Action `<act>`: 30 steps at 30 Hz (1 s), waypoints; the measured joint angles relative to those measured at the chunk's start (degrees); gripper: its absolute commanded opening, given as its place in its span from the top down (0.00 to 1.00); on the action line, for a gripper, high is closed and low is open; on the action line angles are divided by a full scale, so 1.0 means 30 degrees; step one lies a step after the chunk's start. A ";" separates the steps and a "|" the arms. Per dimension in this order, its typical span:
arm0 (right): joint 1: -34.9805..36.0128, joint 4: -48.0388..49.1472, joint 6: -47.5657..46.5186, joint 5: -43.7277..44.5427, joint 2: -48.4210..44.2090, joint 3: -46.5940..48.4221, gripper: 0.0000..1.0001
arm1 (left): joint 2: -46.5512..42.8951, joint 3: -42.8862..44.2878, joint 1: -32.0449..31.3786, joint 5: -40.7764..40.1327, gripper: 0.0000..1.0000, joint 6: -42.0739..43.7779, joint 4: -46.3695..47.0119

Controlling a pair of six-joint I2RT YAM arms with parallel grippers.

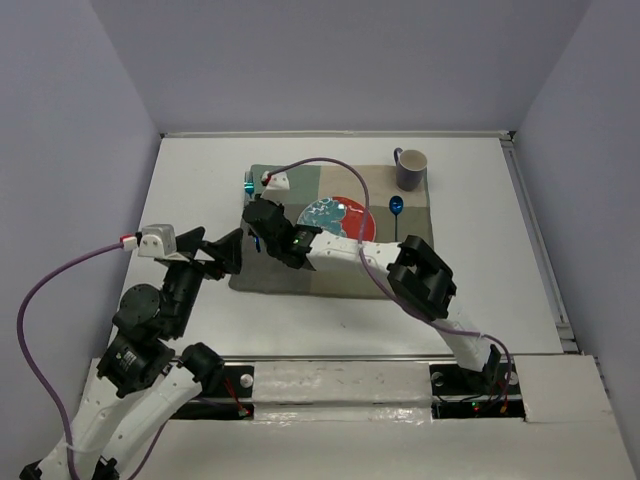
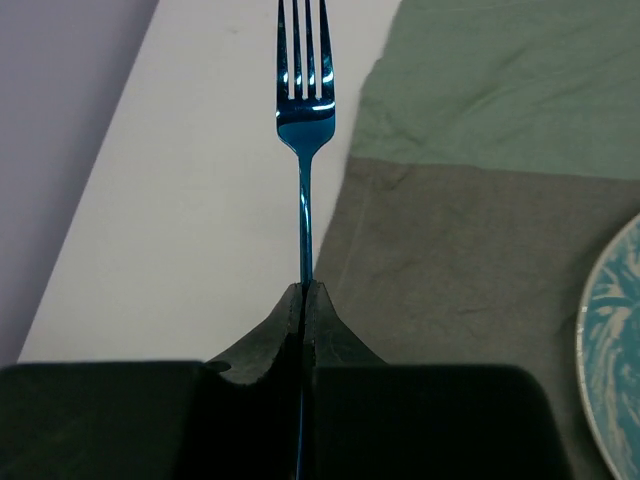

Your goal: Set the dinner table for one person

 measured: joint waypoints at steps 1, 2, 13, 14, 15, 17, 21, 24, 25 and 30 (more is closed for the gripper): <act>-0.0051 -0.0211 0.0211 0.0488 0.0036 0.0007 1.00 | -0.0197 -0.0182 0.0000 0.0073 0.01 -0.0015 0.0007; -0.0168 -0.0415 0.0503 0.0947 0.0066 0.0007 1.00 | -0.0707 -0.0612 0.0000 0.0175 0.01 -0.0073 0.0204; -0.1377 -0.2565 0.1501 0.2608 0.1960 0.0925 1.00 | -0.2557 -0.1953 -0.0634 0.0211 0.01 -0.0211 0.0954; -0.1399 -0.2812 0.1530 0.2674 0.2361 0.1180 1.00 | -0.2601 -0.1953 -0.0772 0.0197 0.01 -0.0204 0.1013; -0.1406 -0.3002 0.1552 0.2718 0.2732 0.1370 1.00 | -0.2667 -0.1953 -0.0918 0.0160 0.01 -0.0197 0.1020; -0.1406 -0.3417 0.1603 0.2732 0.3162 0.1494 1.00 | -0.2783 -0.1953 -0.1071 0.0080 0.01 -0.0182 0.1071; -0.1406 -0.4211 0.1719 0.2776 0.3869 0.2011 1.00 | -0.2885 -0.1953 -0.1319 -0.0066 0.01 -0.0138 0.1151; -0.1406 -0.4488 0.2040 0.2732 0.3978 0.2215 1.00 | -0.2885 -0.1953 -0.1435 -0.0117 0.01 -0.0131 0.1151; -0.1406 -0.4539 0.2215 0.2667 0.3978 0.2273 1.00 | -0.2885 -0.1953 -0.1450 -0.0124 0.01 -0.0124 0.1151; -0.1413 -0.4765 0.2798 0.2339 0.3985 0.2288 1.00 | -0.2885 -0.1960 -0.1523 -0.0189 0.01 -0.0117 0.1151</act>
